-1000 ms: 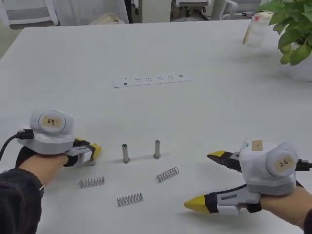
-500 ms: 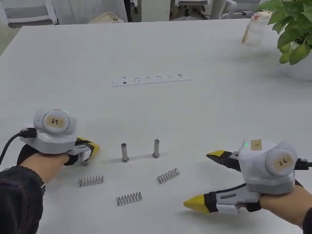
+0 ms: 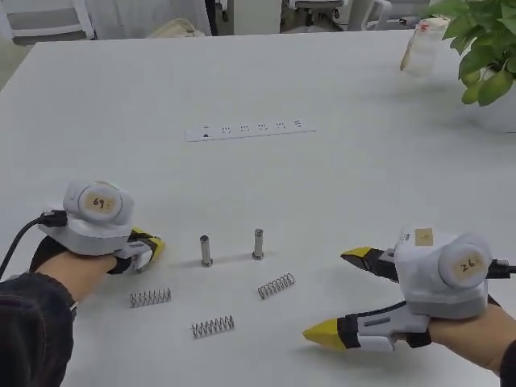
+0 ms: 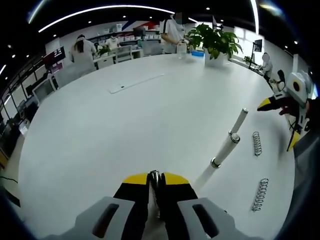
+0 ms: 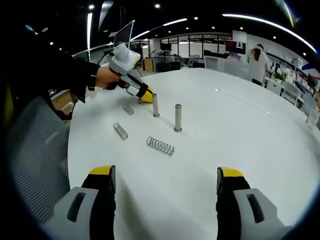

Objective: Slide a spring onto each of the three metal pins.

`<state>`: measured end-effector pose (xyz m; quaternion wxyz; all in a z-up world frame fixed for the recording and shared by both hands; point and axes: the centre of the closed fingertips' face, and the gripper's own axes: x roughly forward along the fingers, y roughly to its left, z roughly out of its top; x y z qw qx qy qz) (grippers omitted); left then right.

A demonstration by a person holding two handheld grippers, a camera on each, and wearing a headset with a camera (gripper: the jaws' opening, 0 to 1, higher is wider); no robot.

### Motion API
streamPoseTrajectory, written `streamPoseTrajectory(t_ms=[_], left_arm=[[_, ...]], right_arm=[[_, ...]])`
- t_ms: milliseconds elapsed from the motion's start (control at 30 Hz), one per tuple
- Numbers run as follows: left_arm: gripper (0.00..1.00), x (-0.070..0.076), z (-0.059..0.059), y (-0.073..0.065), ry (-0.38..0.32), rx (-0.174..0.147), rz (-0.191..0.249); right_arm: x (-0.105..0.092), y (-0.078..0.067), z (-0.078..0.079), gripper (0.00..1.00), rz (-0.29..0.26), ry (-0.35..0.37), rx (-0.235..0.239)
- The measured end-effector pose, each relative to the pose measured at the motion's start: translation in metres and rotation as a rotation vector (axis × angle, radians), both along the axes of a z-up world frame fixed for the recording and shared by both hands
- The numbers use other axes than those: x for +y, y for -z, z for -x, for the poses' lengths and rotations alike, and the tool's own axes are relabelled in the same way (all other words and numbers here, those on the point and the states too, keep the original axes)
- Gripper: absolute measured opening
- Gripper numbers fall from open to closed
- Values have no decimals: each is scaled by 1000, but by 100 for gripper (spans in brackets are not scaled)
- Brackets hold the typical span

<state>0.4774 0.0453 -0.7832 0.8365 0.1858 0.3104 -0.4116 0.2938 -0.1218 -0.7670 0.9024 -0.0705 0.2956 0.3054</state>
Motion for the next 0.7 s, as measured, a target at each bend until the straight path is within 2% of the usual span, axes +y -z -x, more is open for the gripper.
streamPoseTrajectory(t_ms=[100,167,367,700], left_arm=[[0,1,0,-1,-2,-4,-9],[0,1,1,-1,-2,7,-1],[0,1,3,-4,0,6,3],[0,4,7,-16,-1,-4,21]], right_arm=[[0,-1,0,82,-1,1,-2],[0,0,0,82,-1,0,-2],[1,0,0,82,0,-3,0],[3,-1,-1,82,1,-10,-5]])
